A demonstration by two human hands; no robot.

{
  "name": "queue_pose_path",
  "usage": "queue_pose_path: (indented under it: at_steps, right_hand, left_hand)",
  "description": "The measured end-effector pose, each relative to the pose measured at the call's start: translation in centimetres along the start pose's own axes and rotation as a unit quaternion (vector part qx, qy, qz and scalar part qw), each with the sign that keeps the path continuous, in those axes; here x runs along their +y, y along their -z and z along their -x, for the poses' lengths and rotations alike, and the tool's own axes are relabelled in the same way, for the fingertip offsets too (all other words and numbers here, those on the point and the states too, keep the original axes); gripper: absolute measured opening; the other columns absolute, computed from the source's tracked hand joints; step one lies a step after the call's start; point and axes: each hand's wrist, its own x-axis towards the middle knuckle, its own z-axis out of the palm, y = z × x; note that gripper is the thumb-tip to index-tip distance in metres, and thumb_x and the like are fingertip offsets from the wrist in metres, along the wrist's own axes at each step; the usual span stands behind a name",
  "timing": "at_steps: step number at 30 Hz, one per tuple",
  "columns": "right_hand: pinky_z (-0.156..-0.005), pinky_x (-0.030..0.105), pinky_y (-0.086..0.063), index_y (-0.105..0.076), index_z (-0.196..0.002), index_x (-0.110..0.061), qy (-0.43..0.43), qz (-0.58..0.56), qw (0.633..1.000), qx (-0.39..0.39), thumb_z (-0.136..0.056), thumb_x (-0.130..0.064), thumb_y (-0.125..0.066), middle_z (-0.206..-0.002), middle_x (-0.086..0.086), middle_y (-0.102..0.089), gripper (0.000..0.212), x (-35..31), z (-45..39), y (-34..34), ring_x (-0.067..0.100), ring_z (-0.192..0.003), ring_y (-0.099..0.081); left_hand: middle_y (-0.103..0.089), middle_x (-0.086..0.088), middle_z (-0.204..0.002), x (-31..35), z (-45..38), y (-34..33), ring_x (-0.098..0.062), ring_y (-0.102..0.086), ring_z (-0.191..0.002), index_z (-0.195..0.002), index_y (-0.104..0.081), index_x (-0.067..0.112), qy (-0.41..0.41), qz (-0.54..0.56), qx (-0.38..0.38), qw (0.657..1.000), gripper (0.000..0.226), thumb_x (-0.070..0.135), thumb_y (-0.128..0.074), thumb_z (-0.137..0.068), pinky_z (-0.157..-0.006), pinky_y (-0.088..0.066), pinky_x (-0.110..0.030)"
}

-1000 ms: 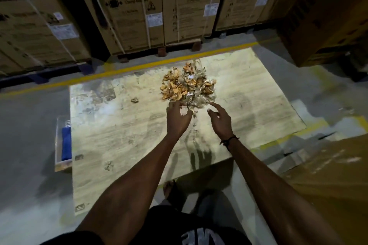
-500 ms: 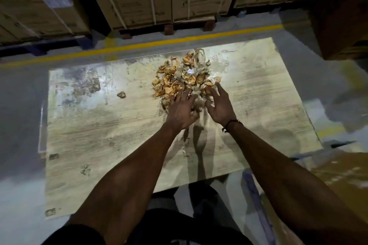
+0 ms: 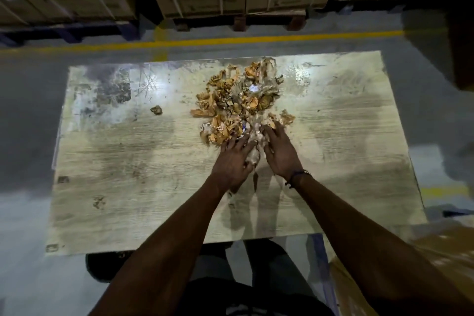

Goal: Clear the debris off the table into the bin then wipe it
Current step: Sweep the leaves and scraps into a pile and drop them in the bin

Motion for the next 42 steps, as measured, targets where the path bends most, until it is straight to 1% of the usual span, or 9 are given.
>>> queue_pose_path:
  at_steps: [4, 9, 13, 18, 24, 27, 30, 36, 42]
  right_hand:
    - [-0.119, 0.043, -0.04, -0.036, -0.161, -0.017, -0.012, -0.029, 0.999, 0.0, -0.107, -0.024, -0.047, -0.171, 0.015, -0.022, 0.056, -1.0, 3.5, -1.0, 0.032, -0.156, -0.027]
    - [-0.119, 0.045, -0.038, -0.042, -0.158, -0.019, -0.034, -0.035, 0.999, 0.011, -0.106, -0.021, -0.053, -0.166, 0.018, -0.031, 0.053, -3.0, 6.2, -1.0, 0.036, -0.15, -0.036]
    - [-0.117, 0.049, -0.033, -0.049, -0.152, -0.013, -0.049, -0.013, 0.996, 0.076, -0.104, -0.029, -0.044, -0.156, 0.02, -0.046, 0.051, -3.9, 5.6, 0.4, 0.037, -0.145, -0.04]
    - [-0.117, 0.047, -0.028, -0.054, -0.145, -0.019, -0.104, -0.016, 0.986, 0.129, -0.102, -0.043, -0.042, -0.157, 0.016, -0.045, 0.05, -2.7, 2.6, 0.4, 0.039, -0.146, -0.038]
    - [-0.128, 0.049, -0.02, -0.053, -0.148, -0.008, -0.134, -0.074, 0.982, 0.106, -0.106, -0.035, -0.038, -0.16, 0.025, -0.04, 0.052, -2.3, 1.4, -3.2, 0.04, -0.153, -0.03]
    - [-0.13, 0.041, -0.012, -0.05, -0.151, -0.007, -0.111, -0.075, 0.986, 0.102, -0.11, -0.033, -0.033, -0.161, 0.024, -0.039, 0.051, -3.4, 2.5, -5.3, 0.038, -0.155, -0.027]
    - [-0.129, 0.033, -0.009, -0.044, -0.156, -0.012, -0.114, -0.085, 0.985, 0.099, -0.111, -0.039, -0.027, -0.168, 0.017, -0.031, 0.055, -4.8, 4.4, -6.5, 0.034, -0.159, -0.018]
    - [-0.123, 0.04, -0.03, -0.047, -0.153, -0.018, -0.099, -0.086, 0.98, 0.151, -0.112, -0.034, -0.039, -0.169, 0.006, -0.03, 0.046, -6.0, 7.7, -5.7, 0.027, -0.156, -0.028]
    - [-0.117, 0.049, -0.034, -0.054, -0.145, -0.011, -0.137, -0.088, 0.963, 0.213, -0.11, -0.025, -0.047, -0.162, 0.014, -0.04, 0.038, -5.0, 8.9, -5.4, 0.032, -0.148, -0.039]
  left_hand:
    - [-0.027, -0.009, -0.171, 0.2, 2.5, -0.4, -0.038, -0.016, -0.159, -0.159, -0.04, 0.02, 0.005, 0.022, -0.006, 1.0, 0.067, 0.034, -0.052, -0.094, -0.124, -0.02, -0.06]
    - [-0.034, -0.009, -0.167, -0.3, 5.6, 0.0, -0.038, -0.031, -0.152, -0.153, -0.047, 0.021, -0.026, 0.027, -0.006, 0.999, 0.061, 0.039, -0.041, -0.095, -0.117, -0.031, -0.058]
    - [-0.049, -0.011, -0.153, -1.3, 6.2, 1.8, -0.034, -0.049, -0.134, -0.146, -0.053, 0.023, -0.067, -0.018, 0.075, 0.995, 0.05, 0.034, -0.053, -0.097, -0.105, -0.042, -0.05]
    - [-0.048, -0.013, -0.149, -3.5, 3.9, 4.4, -0.033, -0.043, -0.135, -0.14, -0.056, 0.017, -0.04, -0.007, 0.173, 0.984, 0.048, 0.037, -0.06, -0.096, -0.109, -0.039, -0.051]
    - [-0.029, -0.016, -0.167, -6.1, 1.0, 2.9, -0.037, -0.028, -0.153, -0.159, -0.037, 0.017, -0.021, 0.059, 0.057, 0.996, 0.068, 0.057, -0.041, -0.105, -0.12, -0.032, -0.058]
    - [-0.025, -0.015, -0.17, -6.3, 1.3, 0.6, -0.039, -0.024, -0.155, -0.162, -0.033, 0.014, -0.052, 0.059, 0.016, 0.997, 0.066, 0.052, -0.041, -0.108, -0.124, -0.027, -0.056]
    - [-0.03, -0.015, -0.168, -5.5, 2.8, -0.8, -0.037, -0.025, -0.155, -0.159, -0.037, 0.01, -0.051, 0.076, 0.031, 0.995, 0.061, 0.043, -0.046, -0.109, -0.127, -0.024, -0.05]
    - [-0.049, -0.011, -0.151, -5.4, 6.3, 0.8, -0.03, -0.046, -0.139, -0.148, -0.049, 0.013, -0.088, 0.087, 0.086, 0.988, 0.049, 0.04, -0.05, -0.107, -0.113, -0.039, -0.049]
    - [-0.042, -0.007, -0.159, -7.8, 6.8, 2.3, -0.031, -0.036, -0.149, -0.144, -0.051, 0.016, -0.056, 0.071, 0.16, 0.983, 0.046, 0.04, -0.055, -0.106, -0.119, -0.03, -0.053]
